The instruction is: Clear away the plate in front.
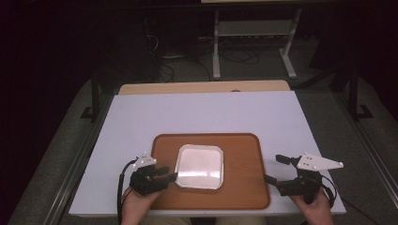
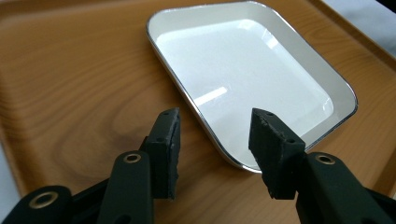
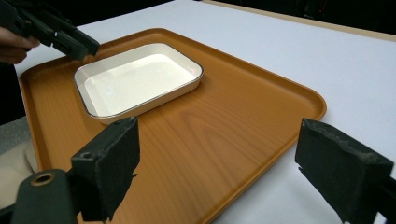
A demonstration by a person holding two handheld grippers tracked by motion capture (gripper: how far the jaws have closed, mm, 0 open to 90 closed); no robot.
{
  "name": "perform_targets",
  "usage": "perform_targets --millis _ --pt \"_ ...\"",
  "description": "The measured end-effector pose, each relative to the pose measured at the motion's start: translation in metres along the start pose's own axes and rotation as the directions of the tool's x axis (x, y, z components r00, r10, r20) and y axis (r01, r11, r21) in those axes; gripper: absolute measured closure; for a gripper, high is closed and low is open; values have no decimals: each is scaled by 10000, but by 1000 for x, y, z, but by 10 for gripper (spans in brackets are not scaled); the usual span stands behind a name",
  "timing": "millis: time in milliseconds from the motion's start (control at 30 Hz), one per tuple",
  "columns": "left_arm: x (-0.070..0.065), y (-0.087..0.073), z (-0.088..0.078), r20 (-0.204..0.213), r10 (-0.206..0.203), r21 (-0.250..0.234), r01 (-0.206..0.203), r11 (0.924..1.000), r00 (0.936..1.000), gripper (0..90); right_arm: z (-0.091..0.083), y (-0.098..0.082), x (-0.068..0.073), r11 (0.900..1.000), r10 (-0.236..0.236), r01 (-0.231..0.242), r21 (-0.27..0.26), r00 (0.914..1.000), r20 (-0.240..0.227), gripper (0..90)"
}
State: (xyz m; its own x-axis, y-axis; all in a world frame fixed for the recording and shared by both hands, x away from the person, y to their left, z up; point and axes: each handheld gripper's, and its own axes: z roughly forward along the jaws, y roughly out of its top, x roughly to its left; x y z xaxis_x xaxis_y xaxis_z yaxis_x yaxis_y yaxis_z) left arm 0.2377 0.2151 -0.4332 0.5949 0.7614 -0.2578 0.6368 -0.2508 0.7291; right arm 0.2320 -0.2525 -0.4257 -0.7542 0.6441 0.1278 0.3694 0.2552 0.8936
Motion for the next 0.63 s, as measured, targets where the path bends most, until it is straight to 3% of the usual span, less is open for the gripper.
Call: perform_targets --millis 133,500,633 --pt "4 1 -6 -290 310 -156 -314 9994 9991 522 0 0 0 10000 14 -14 31 10000 31 132" --pt "19 1 -22 -216 602 -721 -616 9955 9980 485 1 0 -1 10000 21 -22 82 10000 71 132" --pt "22 -1 -26 -364 694 -854 -723 9937 9969 458 1 0 -1 10000 11 -11 70 10000 61 132"
